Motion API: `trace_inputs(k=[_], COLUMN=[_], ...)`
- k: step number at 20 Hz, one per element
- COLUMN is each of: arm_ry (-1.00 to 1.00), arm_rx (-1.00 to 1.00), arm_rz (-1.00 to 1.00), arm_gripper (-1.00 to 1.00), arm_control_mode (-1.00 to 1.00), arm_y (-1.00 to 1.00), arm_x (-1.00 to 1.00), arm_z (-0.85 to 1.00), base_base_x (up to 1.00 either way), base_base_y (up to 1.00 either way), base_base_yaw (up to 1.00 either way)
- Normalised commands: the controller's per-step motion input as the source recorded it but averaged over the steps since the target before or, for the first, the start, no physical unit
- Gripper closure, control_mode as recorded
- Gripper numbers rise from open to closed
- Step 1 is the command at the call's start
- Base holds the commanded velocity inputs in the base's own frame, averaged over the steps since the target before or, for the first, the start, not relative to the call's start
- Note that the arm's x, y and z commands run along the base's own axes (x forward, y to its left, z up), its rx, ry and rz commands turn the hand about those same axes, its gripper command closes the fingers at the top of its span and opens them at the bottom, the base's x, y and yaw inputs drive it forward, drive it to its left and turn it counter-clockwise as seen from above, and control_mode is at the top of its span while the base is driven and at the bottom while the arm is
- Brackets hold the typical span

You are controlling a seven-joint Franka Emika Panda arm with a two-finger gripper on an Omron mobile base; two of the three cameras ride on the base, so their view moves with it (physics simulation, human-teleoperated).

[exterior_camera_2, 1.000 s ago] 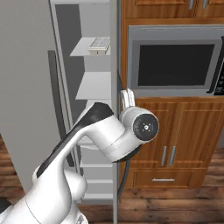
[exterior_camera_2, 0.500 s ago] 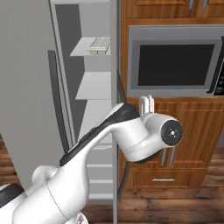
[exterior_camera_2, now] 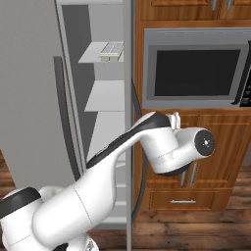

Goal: The ice cube tray has been filled with water. Take the tray and place it in the freezer to make ice. Close the freezer door after placing the tray.

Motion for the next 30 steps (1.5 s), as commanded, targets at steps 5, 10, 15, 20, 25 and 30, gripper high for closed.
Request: trace_inputs(k=[5,10,15,20,25,30], arm_ry=[0.03,0.01,0.03,0.03,0.05,0.02], arm_rx=[0.00,0.00,0.00,0.00,0.01,0.04], arm_rz=[0.04,0.04,0.05,0.06,0.07,0.07], arm_gripper=[-1.00,-1.00,-1.00,-1.00,-1.00,-1.00], arm_control_mode=[-1.00,-1.00,-1.00,-1.00,-1.00,-1.00], arm_y=[0.00,0.00,0.00,0.00,0.00,0.00], arm_x=[0.26,0.17,0.20,0.19,0.22,0.16], arm_z=[-0.52,-0.49,-0.47,-0.33,-0.21,-0.21], base_base_x=[0.00,0.00,0.00,0.00,0.00,0.00], base_base_y=[0.00,0.00,0.00,0.00,0.00,0.00], base_base_yaw=[0.00,0.00,0.00,0.00,0.00,0.00])
